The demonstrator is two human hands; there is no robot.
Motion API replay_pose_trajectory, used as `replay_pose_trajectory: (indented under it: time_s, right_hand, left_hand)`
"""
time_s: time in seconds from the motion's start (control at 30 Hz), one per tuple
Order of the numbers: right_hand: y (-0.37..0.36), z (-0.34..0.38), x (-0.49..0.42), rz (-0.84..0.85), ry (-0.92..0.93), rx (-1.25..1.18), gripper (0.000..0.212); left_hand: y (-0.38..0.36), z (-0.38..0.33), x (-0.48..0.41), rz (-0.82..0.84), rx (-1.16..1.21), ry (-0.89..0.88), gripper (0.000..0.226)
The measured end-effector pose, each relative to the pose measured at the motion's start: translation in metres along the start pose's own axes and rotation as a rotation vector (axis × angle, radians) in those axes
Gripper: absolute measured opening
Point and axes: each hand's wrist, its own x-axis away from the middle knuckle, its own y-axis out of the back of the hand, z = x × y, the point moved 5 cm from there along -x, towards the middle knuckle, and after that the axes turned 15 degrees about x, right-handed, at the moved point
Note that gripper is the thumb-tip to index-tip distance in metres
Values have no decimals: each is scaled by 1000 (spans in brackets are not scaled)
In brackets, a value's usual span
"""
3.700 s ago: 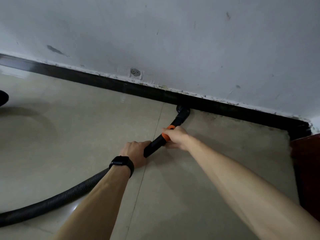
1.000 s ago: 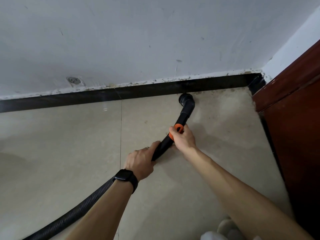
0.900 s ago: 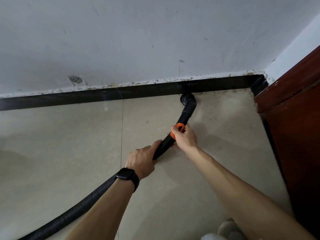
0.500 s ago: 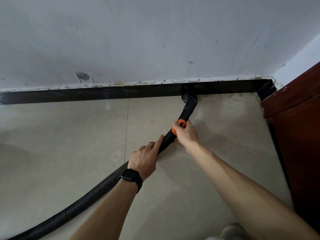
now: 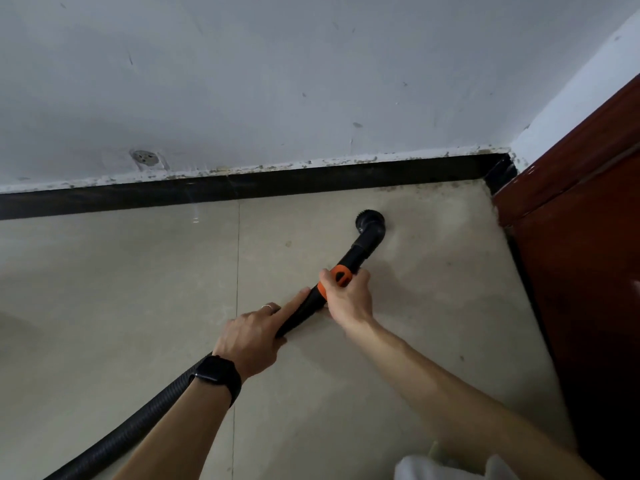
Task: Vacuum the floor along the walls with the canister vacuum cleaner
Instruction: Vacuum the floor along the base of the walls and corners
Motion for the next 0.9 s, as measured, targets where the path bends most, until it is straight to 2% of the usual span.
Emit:
replay_pose_trajectory:
  time_s: [0.2, 0.33, 0.47, 0.63, 0.9]
  right_hand:
    - [25, -47, 11, -35, -85, -134, 62]
    - [34, -42, 0, -65, 11, -182, 76]
    - [31, -32, -14, -27, 23, -185, 94]
    - [23, -19, -33, 58, 27, -178, 99]
    - [26, -1, -56, 54, 39, -144, 87]
  left_hand:
    - [-22, -34, -4, 73, -32, -98, 92]
    - [-23, -45, -16, 60, -36, -44, 91]
    - [-23, -49, -21, 50, -33, 6, 92]
    - [-22, -44, -29, 18, -19, 52, 92]
    - [-15, -41, -50, -14, 3, 81, 93]
